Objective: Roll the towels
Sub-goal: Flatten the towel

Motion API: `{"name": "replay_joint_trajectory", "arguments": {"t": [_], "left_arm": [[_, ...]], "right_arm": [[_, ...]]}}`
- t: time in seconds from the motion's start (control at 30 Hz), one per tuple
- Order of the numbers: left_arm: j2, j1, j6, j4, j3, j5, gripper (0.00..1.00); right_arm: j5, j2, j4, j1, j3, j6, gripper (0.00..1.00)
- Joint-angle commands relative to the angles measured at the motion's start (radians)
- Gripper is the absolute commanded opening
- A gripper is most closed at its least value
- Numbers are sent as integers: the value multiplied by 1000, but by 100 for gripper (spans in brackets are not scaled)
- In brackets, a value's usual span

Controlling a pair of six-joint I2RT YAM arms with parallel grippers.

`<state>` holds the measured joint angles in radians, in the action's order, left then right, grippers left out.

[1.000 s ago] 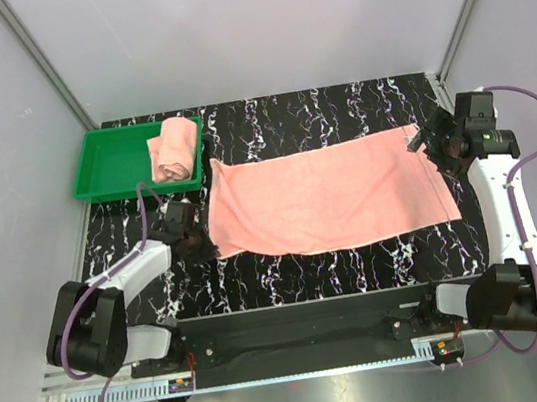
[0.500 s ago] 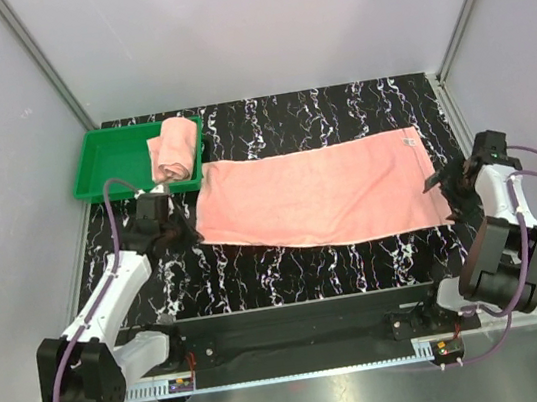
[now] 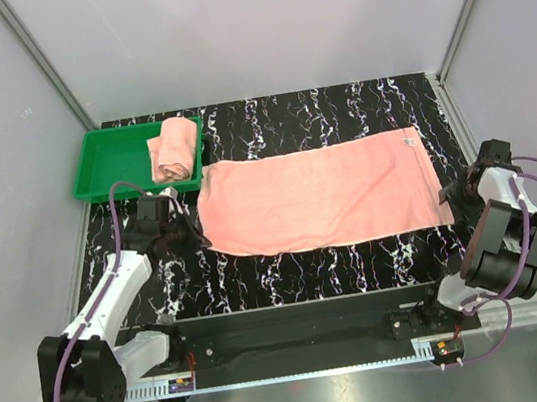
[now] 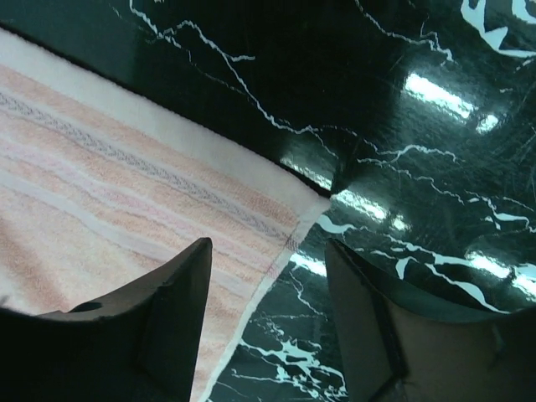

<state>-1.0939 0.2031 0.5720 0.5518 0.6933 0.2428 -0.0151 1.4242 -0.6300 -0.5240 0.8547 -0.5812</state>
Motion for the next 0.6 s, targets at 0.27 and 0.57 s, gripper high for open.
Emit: {"name": "replay_joint_trajectory", "arguments": {"t": [0.27, 0.57], "left_arm": [[17, -7, -11, -32, -6, 50, 1], [0, -11, -14, -21, -2, 26, 0]], "right_arm": [[-121, 116, 139, -2, 15, 18, 56], [-63, 202, 205, -2, 18, 34, 34]]}}
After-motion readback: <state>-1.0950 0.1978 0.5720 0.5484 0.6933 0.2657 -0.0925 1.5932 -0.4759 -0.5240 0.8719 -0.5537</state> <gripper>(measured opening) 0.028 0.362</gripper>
